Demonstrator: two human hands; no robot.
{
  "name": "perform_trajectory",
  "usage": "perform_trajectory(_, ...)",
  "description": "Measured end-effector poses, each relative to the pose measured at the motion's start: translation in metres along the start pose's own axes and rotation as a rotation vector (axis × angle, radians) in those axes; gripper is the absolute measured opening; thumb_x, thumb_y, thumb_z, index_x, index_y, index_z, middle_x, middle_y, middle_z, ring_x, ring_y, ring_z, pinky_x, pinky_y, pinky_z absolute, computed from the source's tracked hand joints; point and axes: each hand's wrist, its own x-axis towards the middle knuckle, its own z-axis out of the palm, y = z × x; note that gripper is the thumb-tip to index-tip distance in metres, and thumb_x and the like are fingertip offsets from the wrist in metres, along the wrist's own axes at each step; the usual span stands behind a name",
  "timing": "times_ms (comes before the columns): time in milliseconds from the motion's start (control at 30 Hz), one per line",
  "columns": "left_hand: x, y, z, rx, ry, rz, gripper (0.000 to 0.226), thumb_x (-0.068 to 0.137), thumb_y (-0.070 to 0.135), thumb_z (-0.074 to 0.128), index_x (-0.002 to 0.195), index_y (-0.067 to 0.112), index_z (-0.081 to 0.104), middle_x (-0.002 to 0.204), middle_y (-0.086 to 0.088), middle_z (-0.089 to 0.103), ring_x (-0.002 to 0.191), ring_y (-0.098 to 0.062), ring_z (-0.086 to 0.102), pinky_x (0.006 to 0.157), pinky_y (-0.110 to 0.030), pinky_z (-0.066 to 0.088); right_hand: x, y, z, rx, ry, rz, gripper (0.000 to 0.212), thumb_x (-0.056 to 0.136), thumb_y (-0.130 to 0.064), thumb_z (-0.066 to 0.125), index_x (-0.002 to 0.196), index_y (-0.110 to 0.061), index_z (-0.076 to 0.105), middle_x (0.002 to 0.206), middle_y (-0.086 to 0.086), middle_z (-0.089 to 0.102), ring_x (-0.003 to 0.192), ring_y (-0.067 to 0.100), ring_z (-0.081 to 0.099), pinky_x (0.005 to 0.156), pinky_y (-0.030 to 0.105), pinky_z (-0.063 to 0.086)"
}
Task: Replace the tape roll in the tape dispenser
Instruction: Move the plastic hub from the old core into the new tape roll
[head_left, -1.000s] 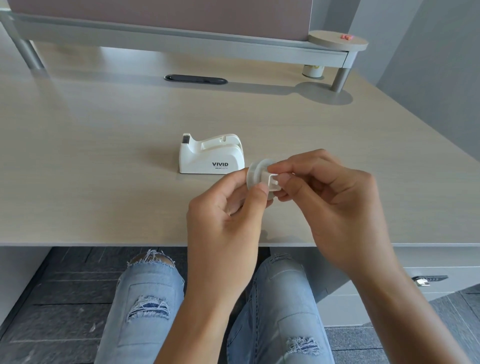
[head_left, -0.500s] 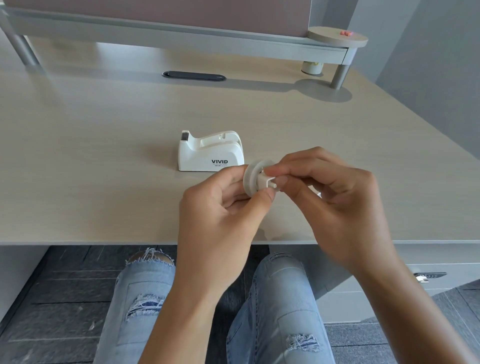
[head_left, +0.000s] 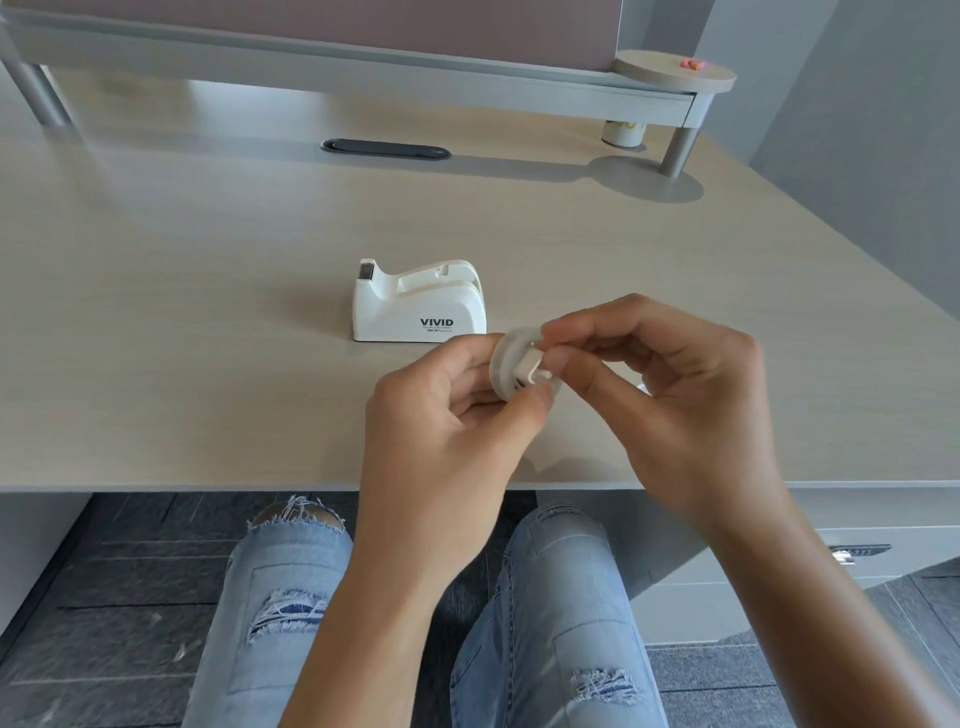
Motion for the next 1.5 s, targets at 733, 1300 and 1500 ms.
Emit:
perform_trajectory(733,0.0,-0.004,-0.002,-0.198,0.043,-0.031,0.014,0.087,0.006,0.079,0.099,0.01,0.083,0.094,-0.007,0.085,0.086,-0.016,0.078,0.09,-0.042,0.065,0.002,0.004,-0.009,0.413,-0.163,0.48,0.021,0.075,-0.034,0.086,0.089,-0.02,0.083,0.091,0.0,0.081,0.082,0.01,0.066,0.082,0.031,0.046)
perform_trajectory(1300,-0.002,-0.002,-0.004,-0.214,0.127,-0.063,0.018,0.084,0.004,0.079,0.101,0.004,0.083,0.09,-0.01,0.086,0.086,-0.027,0.083,0.085,-0.041,0.065,0.0,-0.002,0.004,0.422,-0.014,0.418,0.03,0.074,-0.023,0.082,0.098,-0.004,0.083,0.097,0.015,0.084,0.093,0.036,0.079,0.096,0.048,0.061)
perform_trajectory(1500,-0.003,0.002,-0.003,-0.231,0.149,-0.119,0.019,0.082,0.006,0.08,0.101,0.007,0.084,0.091,-0.01,0.086,0.085,-0.028,0.083,0.095,-0.054,0.062,0.0,-0.006,0.007,0.399,-0.008,0.423,0.027,0.076,-0.024,0.082,0.097,-0.007,0.084,0.097,0.015,0.084,0.094,0.041,0.078,0.098,0.058,0.059)
